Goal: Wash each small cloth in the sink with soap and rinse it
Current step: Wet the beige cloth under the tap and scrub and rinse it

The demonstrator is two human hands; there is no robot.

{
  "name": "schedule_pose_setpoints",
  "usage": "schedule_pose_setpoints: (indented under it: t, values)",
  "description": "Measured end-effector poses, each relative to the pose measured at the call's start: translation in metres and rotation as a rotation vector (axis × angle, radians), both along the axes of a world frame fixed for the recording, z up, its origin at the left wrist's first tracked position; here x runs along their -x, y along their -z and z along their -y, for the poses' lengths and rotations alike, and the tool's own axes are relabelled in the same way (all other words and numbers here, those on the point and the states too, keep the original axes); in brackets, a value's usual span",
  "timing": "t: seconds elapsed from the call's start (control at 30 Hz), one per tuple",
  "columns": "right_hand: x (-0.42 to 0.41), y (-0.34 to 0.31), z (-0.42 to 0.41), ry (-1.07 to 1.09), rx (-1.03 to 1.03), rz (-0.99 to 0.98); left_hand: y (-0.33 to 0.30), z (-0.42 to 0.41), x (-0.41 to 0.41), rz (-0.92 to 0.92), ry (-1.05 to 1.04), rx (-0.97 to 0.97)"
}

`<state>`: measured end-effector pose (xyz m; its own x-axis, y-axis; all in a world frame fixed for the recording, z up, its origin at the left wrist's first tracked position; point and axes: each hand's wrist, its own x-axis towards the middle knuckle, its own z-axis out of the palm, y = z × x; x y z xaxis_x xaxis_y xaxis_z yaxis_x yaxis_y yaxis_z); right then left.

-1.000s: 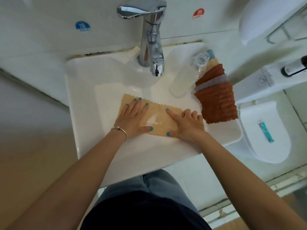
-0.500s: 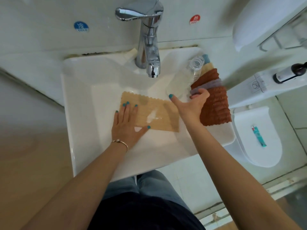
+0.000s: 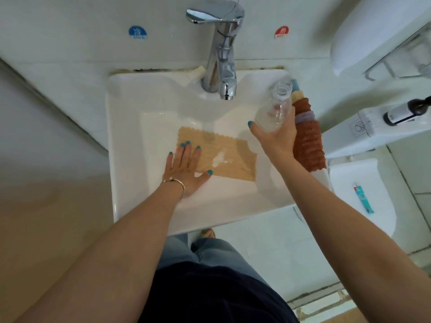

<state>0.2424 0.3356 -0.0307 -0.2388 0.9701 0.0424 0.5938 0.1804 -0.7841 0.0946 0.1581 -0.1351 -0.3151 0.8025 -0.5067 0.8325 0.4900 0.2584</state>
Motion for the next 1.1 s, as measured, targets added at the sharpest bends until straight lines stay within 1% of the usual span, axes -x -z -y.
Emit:
schedule_pose_setpoints:
  t: [0.1,0.2,0.3,0.6,1.1]
  values:
    - [-0.026,-0.019,0.015,-0.137,-0.008,0.1,-0.005,-0.001,0.0,0.007,0.002,0.016]
    - [-0.044,-0.031,0.023,-0.273,0.004,0.247,-0.008,-0.001,-0.001,0.004,0.002,0.031]
    - [-0.054,-0.039,0.027,-0.365,0.0,0.336,-0.007,-0.001,-0.001,-0.018,0.001,0.035]
    - [-0.075,-0.054,0.023,-0.517,0.011,0.576,-0.004,0.001,-0.003,-0.039,-0.007,0.005]
    - [-0.077,-0.066,0.021,-0.595,-0.004,0.755,-0.004,0.003,-0.005,-0.046,-0.029,-0.046]
